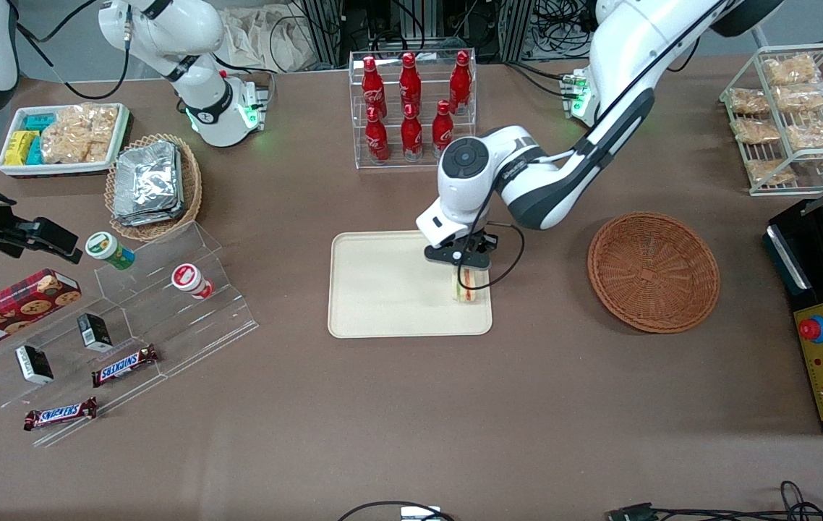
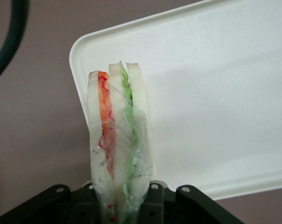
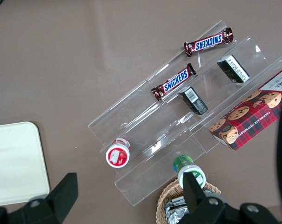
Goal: Place sandwich from basket to tray
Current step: 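Carry the sandwich over the cream tray and lower it onto it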
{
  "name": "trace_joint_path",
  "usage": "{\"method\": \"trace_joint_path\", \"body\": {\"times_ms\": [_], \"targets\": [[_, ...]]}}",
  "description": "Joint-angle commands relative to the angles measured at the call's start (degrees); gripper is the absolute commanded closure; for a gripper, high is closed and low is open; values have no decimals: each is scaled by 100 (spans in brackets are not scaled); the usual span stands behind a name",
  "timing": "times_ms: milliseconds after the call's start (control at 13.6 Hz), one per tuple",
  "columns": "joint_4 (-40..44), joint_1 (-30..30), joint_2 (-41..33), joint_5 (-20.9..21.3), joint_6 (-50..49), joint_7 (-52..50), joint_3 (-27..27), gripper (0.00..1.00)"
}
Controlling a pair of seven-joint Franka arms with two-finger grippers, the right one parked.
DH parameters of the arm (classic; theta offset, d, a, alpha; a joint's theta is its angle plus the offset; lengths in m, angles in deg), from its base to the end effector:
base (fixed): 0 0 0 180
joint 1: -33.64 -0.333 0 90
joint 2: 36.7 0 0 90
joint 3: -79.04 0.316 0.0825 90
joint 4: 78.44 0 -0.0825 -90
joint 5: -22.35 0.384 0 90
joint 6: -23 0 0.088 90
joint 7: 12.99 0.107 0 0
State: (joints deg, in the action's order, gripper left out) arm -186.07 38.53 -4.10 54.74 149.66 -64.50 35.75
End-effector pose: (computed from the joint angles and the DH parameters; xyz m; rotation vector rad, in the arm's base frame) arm 0.4522 -0.4338 0.2714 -3.0574 0.3494 -0.0374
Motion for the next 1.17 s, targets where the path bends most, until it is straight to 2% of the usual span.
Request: {"method": "trace_joint_path", "body": {"times_ms": [0, 880, 1027, 1100], "targets": [[251, 74, 482, 443, 148, -430, -13, 100], [216, 223, 800, 461, 201, -545, 22, 99], [207, 293, 817, 461, 201, -554, 83, 94], [216, 398, 826, 461, 201, -623, 188, 85]]}}
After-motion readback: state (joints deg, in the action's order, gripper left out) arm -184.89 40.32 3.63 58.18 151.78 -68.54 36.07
